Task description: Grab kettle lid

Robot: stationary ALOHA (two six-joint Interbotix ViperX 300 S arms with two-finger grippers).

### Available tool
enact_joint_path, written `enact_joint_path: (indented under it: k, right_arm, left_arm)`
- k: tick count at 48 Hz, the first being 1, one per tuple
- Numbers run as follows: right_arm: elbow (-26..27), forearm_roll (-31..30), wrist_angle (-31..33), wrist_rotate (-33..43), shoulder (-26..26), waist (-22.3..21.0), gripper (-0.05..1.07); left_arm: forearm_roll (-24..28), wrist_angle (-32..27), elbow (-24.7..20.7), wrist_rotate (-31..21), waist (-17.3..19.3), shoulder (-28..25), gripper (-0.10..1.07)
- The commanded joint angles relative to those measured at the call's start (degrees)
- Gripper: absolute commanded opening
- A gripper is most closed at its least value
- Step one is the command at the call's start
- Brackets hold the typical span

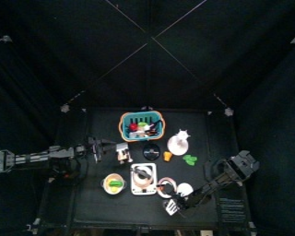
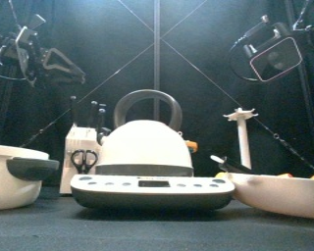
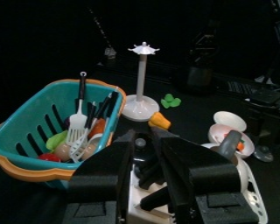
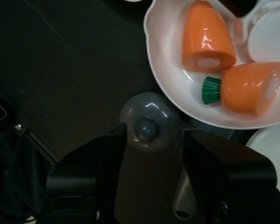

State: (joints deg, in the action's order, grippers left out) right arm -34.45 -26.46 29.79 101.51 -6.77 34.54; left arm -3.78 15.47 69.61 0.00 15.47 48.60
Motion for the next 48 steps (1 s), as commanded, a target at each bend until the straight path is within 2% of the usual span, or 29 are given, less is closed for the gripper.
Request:
enact_joint_path:
  k: [1, 11, 19, 24, 32, 36, 37, 40, 44, 48]
  right_arm:
    - [1.1, 0.0, -0.1, -0.1, 0.7, 0.2, 0.81]
    - [1.0, 0.2, -0.2, -0.1, -0.1, 0.2, 0.80]
    - [0.9, -0.1, 0.1, 0.0, 0.2, -0.2, 0.63]
    - [1.0, -0.5, 0.8, -0.1, 1.9, -0.3, 0.60]
    - [2.2, -6.2, 1.5, -0.1, 5.4, -1.1, 0.60]
    - [2.5, -10.3, 1.5, 0.0, 6.9, -2.3, 0.60]
    - [2.6, -11.3, 1.2, 0.0, 7.0, -2.6, 0.60]
    - [3.3, -13.7, 0.4, 0.0, 7.4, -3.6, 0.60]
    - [3.3, -14.6, 0.4, 0.0, 8.2, -4.1, 0.60]
    - [3.3, -15.9, 0.5, 0.0, 8.9, -4.3, 0.60]
  left_arm:
    - [-0.1, 0.3, -1.0, 0.0, 0.2, -0.1, 0.67]
    - [0.0, 0.3, -1.0, 0.0, 0.2, -0.2, 0.67]
    - [-0.1, 0.3, -1.0, 0.0, 0.2, -0.2, 0.67]
    - [-0.1, 0.3, -1.0, 0.1, 0.1, -0.2, 0.67]
    - [0.1, 0.2, -1.0, 0.1, 0.2, -0.2, 0.67]
    - [1.5, -5.4, -1.6, 0.2, -0.5, -0.2, 0.67]
    - [2.2, -7.3, -1.9, 0.3, -1.1, -0.1, 0.67]
    - [4.7, -11.5, -2.6, 0.3, -5.8, -0.1, 0.67]
    - [6.9, -12.0, -3.0, 0.2, -9.0, -0.1, 0.67]
    - [7.6, -11.9, -3.5, 0.4, -10.5, -0.4, 0.67]
